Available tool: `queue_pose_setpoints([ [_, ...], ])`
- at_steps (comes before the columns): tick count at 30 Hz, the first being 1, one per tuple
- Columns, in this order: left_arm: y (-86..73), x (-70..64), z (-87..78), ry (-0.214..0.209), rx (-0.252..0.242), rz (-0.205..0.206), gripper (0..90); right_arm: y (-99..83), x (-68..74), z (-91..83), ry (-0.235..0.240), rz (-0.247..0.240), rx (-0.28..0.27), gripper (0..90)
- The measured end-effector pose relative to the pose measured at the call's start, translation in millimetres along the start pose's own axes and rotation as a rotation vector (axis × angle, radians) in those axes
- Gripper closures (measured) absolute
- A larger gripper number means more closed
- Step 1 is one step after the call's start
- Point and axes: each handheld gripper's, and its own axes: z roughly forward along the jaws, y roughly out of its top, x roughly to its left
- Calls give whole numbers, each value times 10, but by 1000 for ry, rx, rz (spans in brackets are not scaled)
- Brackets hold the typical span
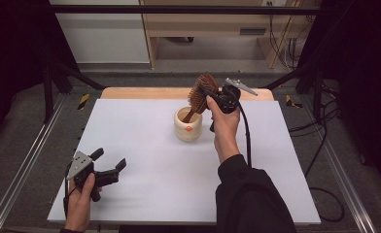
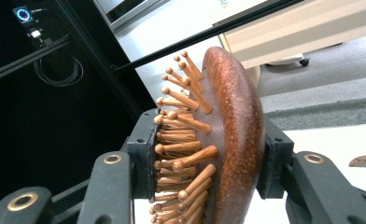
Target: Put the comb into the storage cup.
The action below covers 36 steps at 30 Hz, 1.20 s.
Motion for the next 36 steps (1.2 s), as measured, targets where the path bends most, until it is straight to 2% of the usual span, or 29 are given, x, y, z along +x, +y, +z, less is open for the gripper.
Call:
queue_pose_setpoints([
  [36,2,5,-7,4,-3,-1,21,-70,-2,45,14,4,18,509],
])
